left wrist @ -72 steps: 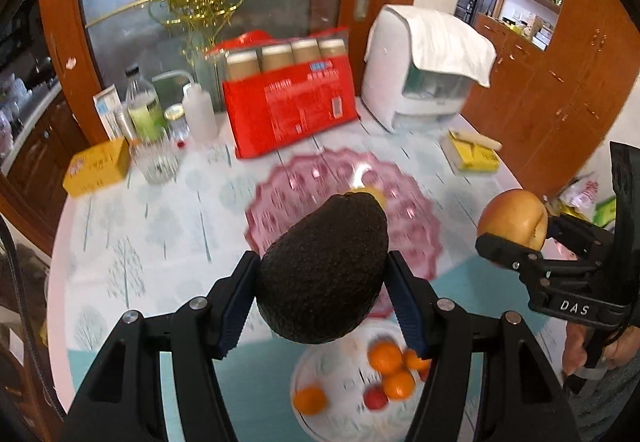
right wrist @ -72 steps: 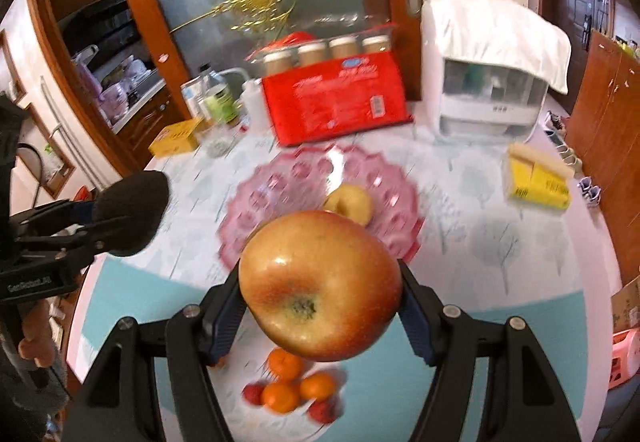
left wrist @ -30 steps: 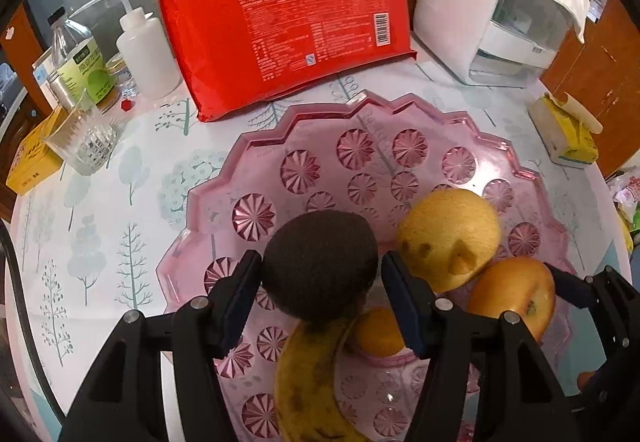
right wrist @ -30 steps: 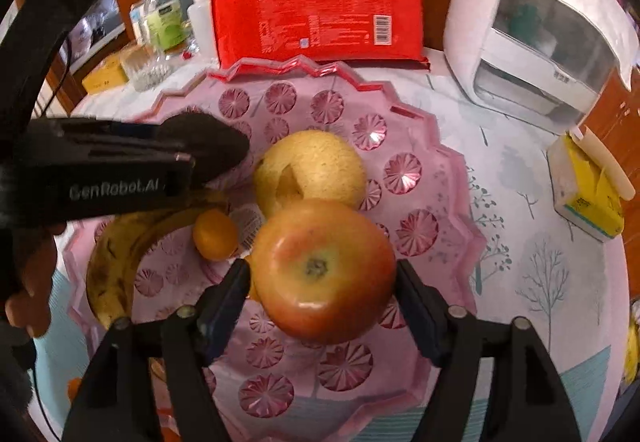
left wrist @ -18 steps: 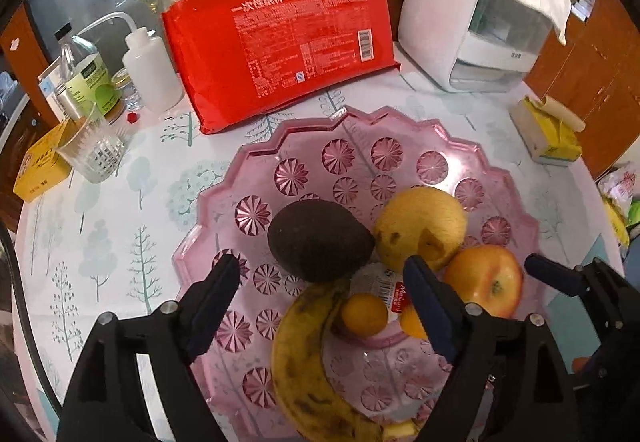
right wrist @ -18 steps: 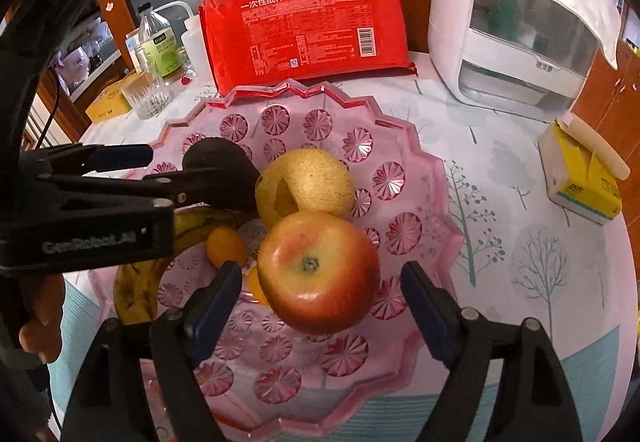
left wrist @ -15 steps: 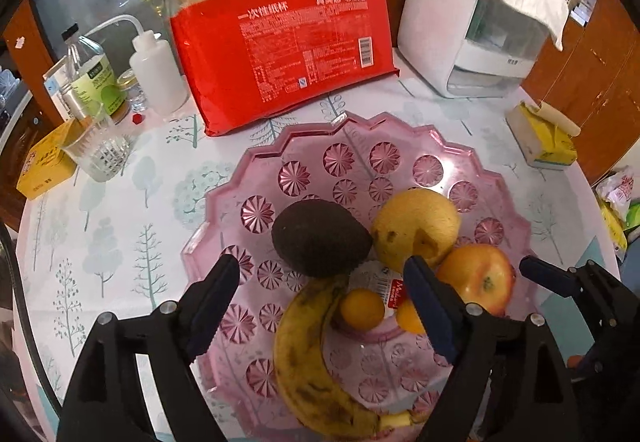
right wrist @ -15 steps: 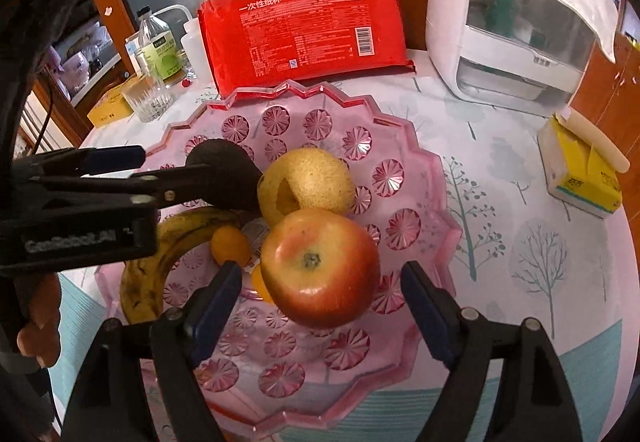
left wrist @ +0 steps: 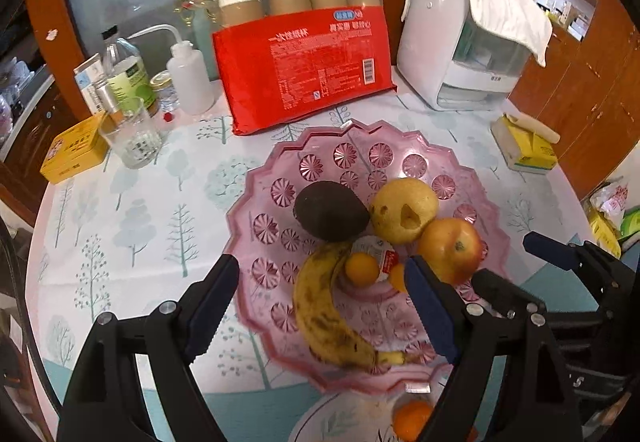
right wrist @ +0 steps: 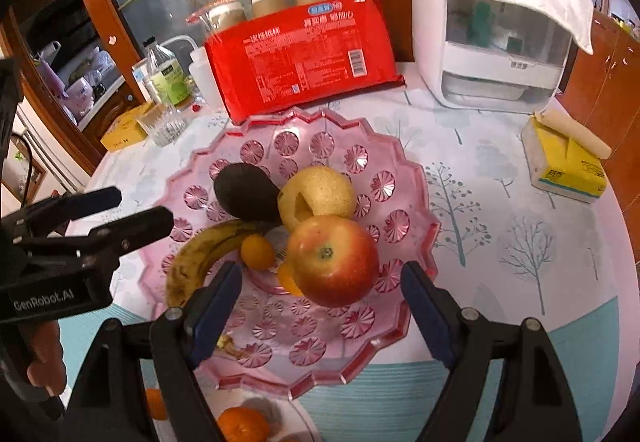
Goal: Organize fruits
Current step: 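Withdraw both open tools from the bowl back toward the fruit plate, then grasp a red strawberry with the right tool while the left tool grasps a loose tangerine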
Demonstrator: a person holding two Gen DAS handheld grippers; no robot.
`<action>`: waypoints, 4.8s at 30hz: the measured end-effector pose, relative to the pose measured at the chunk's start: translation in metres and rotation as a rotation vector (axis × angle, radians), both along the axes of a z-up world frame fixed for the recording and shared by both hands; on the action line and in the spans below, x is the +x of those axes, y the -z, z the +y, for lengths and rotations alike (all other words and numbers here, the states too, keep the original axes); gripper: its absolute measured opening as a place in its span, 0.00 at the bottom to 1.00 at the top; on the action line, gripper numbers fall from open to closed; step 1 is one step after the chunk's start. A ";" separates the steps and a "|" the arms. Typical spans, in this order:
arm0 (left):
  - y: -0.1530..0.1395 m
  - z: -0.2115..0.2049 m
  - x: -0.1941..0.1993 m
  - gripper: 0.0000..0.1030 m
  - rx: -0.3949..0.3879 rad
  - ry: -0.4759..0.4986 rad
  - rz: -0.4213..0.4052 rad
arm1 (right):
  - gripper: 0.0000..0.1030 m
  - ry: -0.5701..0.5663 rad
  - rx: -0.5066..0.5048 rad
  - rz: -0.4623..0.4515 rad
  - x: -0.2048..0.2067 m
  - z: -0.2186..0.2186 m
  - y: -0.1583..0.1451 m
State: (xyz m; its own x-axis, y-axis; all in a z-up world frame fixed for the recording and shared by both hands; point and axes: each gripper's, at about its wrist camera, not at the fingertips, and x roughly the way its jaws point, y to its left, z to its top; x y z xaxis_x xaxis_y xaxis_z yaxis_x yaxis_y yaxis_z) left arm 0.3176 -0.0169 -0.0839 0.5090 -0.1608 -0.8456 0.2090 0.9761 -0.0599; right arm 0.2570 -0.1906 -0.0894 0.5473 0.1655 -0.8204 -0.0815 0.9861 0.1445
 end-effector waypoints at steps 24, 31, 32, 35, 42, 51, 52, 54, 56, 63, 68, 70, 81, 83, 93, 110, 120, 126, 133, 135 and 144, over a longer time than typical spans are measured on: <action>-0.063 0.032 -0.118 0.82 -0.039 0.003 -0.074 | 0.80 -0.040 -0.066 -0.209 -0.106 0.023 -0.081; -0.068 0.042 -0.144 0.82 -0.049 0.008 -0.071 | 0.80 -0.054 -0.091 -0.259 -0.137 0.037 -0.092; -0.069 0.044 -0.148 0.82 -0.050 0.009 -0.071 | 0.80 -0.056 -0.098 -0.267 -0.141 0.039 -0.094; -0.071 0.048 -0.155 0.82 -0.053 0.010 -0.071 | 0.80 -0.064 -0.088 -0.264 -0.151 0.044 -0.097; -0.067 0.059 -0.175 0.82 -0.051 0.019 -0.066 | 0.80 -0.075 -0.099 -0.257 -0.173 0.053 -0.097; -0.044 0.061 -0.200 0.82 -0.018 0.070 -0.042 | 0.80 -0.033 -0.134 -0.239 -0.198 0.053 -0.081; -0.042 0.062 -0.202 0.82 -0.019 0.073 -0.041 | 0.80 -0.027 -0.141 -0.234 -0.201 0.053 -0.079; -0.036 0.062 -0.206 0.82 -0.025 0.082 -0.035 | 0.80 -0.020 -0.144 -0.217 -0.205 0.054 -0.073; -0.029 0.061 -0.208 0.82 -0.026 0.094 -0.025 | 0.80 -0.014 -0.137 -0.205 -0.210 0.052 -0.067; 0.002 0.055 -0.211 0.82 -0.014 0.122 0.024 | 0.80 0.022 -0.065 -0.137 -0.219 0.040 -0.038; 0.030 0.055 -0.205 0.82 -0.002 0.105 0.074 | 0.80 0.062 -0.077 -0.062 -0.217 0.032 -0.010; 0.039 0.055 -0.202 0.82 -0.002 0.095 0.095 | 0.80 0.074 -0.057 -0.022 -0.215 0.027 0.005; 0.080 0.057 -0.183 0.82 -0.018 0.042 0.179 | 0.57 0.053 -0.085 0.098 -0.199 0.020 0.059; 0.086 0.056 -0.180 0.82 -0.021 0.035 0.192 | 0.57 0.046 -0.085 0.103 -0.196 0.020 0.064; 0.114 0.056 -0.167 0.81 -0.050 -0.013 0.261 | 0.57 -0.003 -0.073 0.134 -0.180 0.015 0.085; 0.131 0.043 -0.157 0.53 -0.051 -0.047 0.283 | 0.40 -0.096 -0.043 0.160 -0.163 0.018 0.099; 0.131 0.044 -0.155 0.38 -0.058 -0.053 0.278 | 0.31 -0.108 -0.027 0.170 -0.161 0.019 0.100; 0.129 0.043 -0.162 0.38 -0.063 -0.038 0.292 | 0.31 -0.096 -0.023 0.163 -0.163 0.018 0.094; 0.116 0.039 -0.174 0.38 -0.068 -0.005 0.283 | 0.31 -0.085 -0.028 0.135 -0.169 0.020 0.078; 0.107 0.039 -0.178 0.38 -0.070 0.003 0.271 | 0.31 -0.078 -0.027 0.123 -0.172 0.019 0.070; 0.051 0.040 -0.178 0.38 -0.138 0.030 0.197 | 0.31 -0.060 -0.010 0.034 -0.179 0.020 0.023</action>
State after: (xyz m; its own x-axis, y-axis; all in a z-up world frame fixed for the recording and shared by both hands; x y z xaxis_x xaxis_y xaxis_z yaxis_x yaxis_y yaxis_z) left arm 0.1397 0.0236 -0.1349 0.3299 -0.2944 -0.8969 0.2084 0.9494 -0.2350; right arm 0.0783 -0.1707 -0.1128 0.5086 0.1883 -0.8402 -0.1354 0.9811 0.1379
